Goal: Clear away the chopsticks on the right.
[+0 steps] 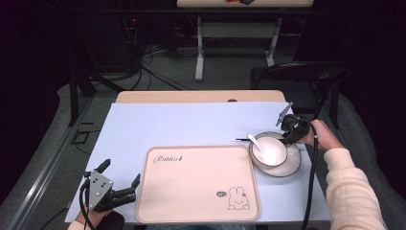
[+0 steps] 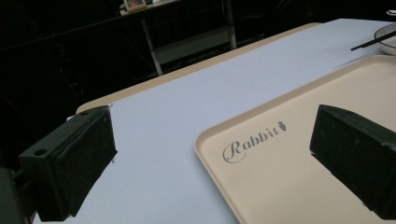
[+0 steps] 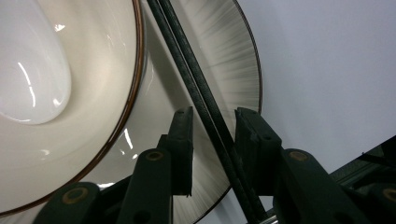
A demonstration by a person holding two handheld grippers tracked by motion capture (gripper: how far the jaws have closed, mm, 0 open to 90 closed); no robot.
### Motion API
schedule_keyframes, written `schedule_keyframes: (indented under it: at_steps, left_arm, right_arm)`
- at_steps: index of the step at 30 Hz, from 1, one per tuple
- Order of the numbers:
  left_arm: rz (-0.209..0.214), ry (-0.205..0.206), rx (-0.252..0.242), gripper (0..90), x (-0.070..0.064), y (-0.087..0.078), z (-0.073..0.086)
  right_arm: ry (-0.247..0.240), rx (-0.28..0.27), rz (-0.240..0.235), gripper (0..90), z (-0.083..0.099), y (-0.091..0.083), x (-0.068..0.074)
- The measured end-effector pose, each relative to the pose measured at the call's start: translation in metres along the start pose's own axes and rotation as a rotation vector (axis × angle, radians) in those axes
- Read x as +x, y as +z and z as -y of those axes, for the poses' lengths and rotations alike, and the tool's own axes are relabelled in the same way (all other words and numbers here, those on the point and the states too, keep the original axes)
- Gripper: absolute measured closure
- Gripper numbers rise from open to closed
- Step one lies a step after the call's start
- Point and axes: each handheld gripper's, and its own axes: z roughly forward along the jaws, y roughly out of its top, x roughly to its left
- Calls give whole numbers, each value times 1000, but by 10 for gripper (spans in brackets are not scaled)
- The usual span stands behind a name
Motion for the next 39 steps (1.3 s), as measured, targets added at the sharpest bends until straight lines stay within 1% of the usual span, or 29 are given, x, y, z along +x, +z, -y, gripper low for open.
schedule_keyframes:
  at_steps: [1,5,6,7,8,10,11,12,13,16,17,19,22,23,24,32,33,34,35,39]
  left_arm:
    - [0,0,0,0,0,0,0]
    - [0,1,0,0,0,0,0]
    - [-1,-1,-1,0,0,0,0]
    - [-1,-2,-1,0,0,0,0]
    - [-1,-2,-1,0,0,0,0]
    - [1,1,1,0,0,0,0]
    - [1,1,1,0,0,0,0]
    - [1,1,1,0,0,0,0]
    - [0,1,0,0,0,0,0]
    - [-1,-1,-1,0,0,0,0]
    - [-2,-2,-1,0,0,0,0]
    - [0,1,0,0,0,0,0]
    - [0,1,0,0,0,0,0]
    - [-1,-1,-1,0,0,0,0]
    - [-2,-1,-1,0,0,0,0]
    - [-1,1,-1,0,0,0,0]
    - [-1,1,-1,0,0,0,0]
    - [0,1,1,0,0,0,0]
    - [0,1,1,0,0,0,0]
    - [0,0,2,0,0,0,0]
  right_arm:
    - [-9,5,2,693,0,1,-1]
    - [-12,5,0,706,1,0,-1]
    - [-14,-3,6,708,1,-1,-1]
    - [-4,-18,0,709,2,-3,1]
    - [-4,-18,0,709,2,-3,1]
    - [-28,-21,-12,726,1,-5,3]
    - [-39,-12,-7,732,1,-4,4]
    - [-39,-12,-7,732,1,-4,4]
    - [-51,1,-12,737,0,-2,5]
    - [-54,4,-14,752,0,-1,5]
    - [-47,5,-16,758,-1,0,5]
    - [-67,8,-14,758,-1,2,5]
    - [-69,21,-22,762,-1,5,6]
    - [-92,23,-11,764,0,7,7]
    - [-118,5,-17,766,0,8,7]
    - [-120,7,-15,767,1,9,9]
    - [-140,18,-15,767,5,13,7]
    - [-140,18,-15,803,5,13,7]
    - [-145,15,-21,816,6,13,7]
    - [-151,9,-27,832,6,13,7]
